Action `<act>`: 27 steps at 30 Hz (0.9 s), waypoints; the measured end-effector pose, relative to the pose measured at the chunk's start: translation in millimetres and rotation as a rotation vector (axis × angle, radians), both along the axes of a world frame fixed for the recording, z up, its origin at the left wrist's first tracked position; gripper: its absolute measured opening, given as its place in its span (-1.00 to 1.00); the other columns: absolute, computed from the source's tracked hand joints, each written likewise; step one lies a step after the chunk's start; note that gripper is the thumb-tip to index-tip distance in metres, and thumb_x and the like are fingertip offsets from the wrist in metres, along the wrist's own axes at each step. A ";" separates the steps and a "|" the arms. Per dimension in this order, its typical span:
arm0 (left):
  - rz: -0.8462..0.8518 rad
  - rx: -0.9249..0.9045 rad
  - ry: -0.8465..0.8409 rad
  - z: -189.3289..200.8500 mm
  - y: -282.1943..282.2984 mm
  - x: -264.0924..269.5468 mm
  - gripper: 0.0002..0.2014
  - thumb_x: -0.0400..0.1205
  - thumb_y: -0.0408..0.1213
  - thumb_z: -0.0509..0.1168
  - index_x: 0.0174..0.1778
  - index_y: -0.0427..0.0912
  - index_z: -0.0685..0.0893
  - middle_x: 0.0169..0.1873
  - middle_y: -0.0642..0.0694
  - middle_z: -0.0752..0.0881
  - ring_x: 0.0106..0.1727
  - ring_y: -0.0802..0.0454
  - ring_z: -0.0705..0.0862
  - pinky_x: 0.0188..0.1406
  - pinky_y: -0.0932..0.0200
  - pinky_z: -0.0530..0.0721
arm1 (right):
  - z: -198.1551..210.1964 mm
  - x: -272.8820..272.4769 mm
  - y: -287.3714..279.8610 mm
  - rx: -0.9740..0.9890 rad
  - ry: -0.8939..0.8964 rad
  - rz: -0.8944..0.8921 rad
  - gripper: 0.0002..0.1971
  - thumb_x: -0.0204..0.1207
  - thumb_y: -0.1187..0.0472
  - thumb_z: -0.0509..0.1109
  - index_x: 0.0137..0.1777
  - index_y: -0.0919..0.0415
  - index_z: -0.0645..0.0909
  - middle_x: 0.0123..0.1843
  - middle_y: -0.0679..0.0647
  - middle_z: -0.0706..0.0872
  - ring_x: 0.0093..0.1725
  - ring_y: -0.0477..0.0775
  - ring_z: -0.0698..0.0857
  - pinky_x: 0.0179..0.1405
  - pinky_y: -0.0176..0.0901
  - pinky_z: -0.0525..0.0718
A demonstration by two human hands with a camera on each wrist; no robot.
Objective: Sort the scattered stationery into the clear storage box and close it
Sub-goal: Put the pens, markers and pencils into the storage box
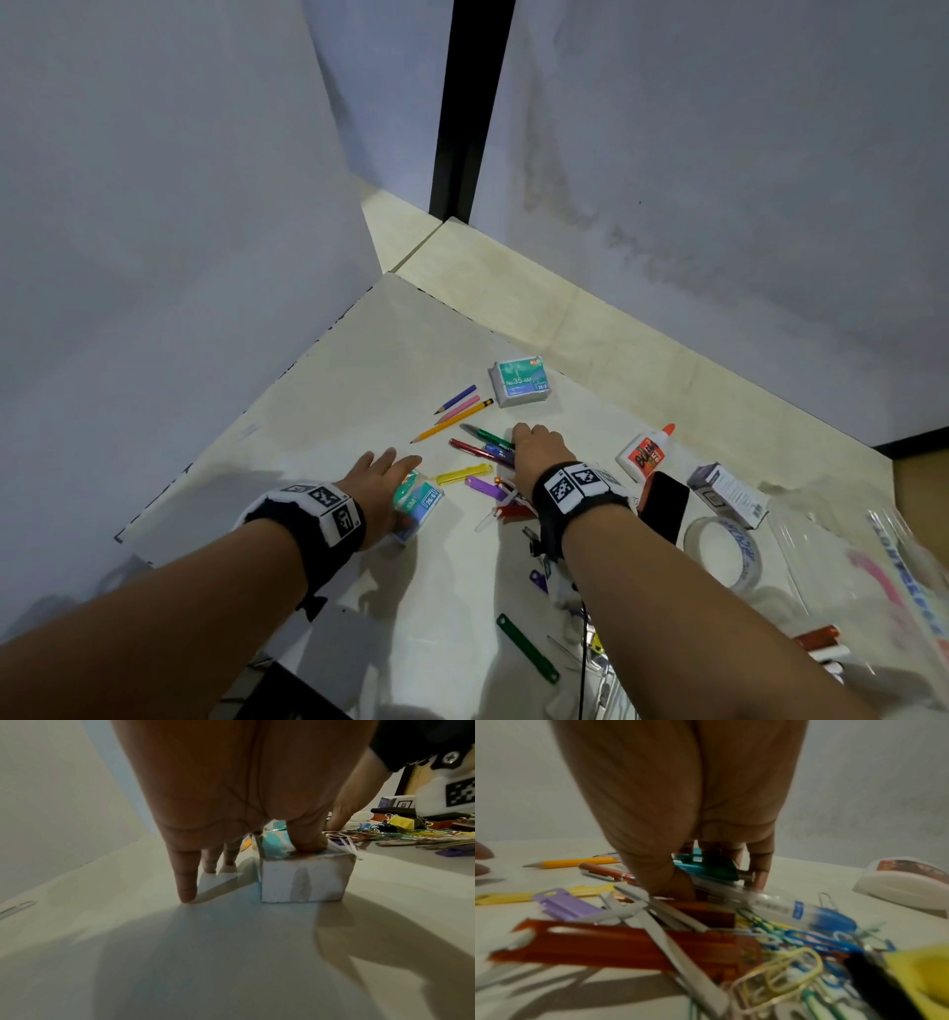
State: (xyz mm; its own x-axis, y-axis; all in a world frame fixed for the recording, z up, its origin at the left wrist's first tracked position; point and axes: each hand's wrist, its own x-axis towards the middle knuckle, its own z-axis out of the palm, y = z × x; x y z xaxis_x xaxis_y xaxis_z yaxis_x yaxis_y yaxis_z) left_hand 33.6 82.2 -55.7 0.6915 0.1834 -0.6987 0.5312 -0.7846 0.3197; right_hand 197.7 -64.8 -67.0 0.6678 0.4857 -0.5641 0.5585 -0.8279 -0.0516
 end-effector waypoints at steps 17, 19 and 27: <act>-0.070 0.099 0.065 4.5 -3.4 8.7 -0.21 0.63 -0.07 0.28 0.66 -0.02 -0.06 0.67 -0.14 0.00 0.66 -0.18 0.13 0.63 -0.05 0.20 | 60.7 -2.2 -38.1 0.171 0.032 -0.189 -0.76 0.64 0.29 0.12 0.27 0.30 0.41 0.21 0.28 0.64 0.18 0.30 0.63 0.05 -0.04 0.54; -0.076 0.121 0.072 7.8 -5.5 11.3 -0.22 0.63 -0.08 0.30 0.65 -0.03 -0.04 0.67 -0.16 0.04 0.63 -0.15 0.22 0.61 -0.02 0.27 | 81.9 -6.1 -53.3 0.337 0.049 -0.294 -0.81 0.68 0.25 0.11 0.21 0.30 0.43 0.11 0.28 0.65 0.11 0.27 0.64 -0.07 -0.13 0.43; -0.165 0.322 0.174 18.1 -17.4 23.1 -0.29 0.56 0.02 0.29 0.59 -0.05 0.16 0.53 -0.11 0.35 0.47 -0.07 0.48 0.41 0.11 0.51 | 130.2 -31.4 -160.5 1.154 0.350 -1.163 -0.85 0.67 0.29 0.17 -0.16 0.19 0.43 -0.43 0.11 0.46 -0.55 0.01 0.45 -0.54 -0.16 0.51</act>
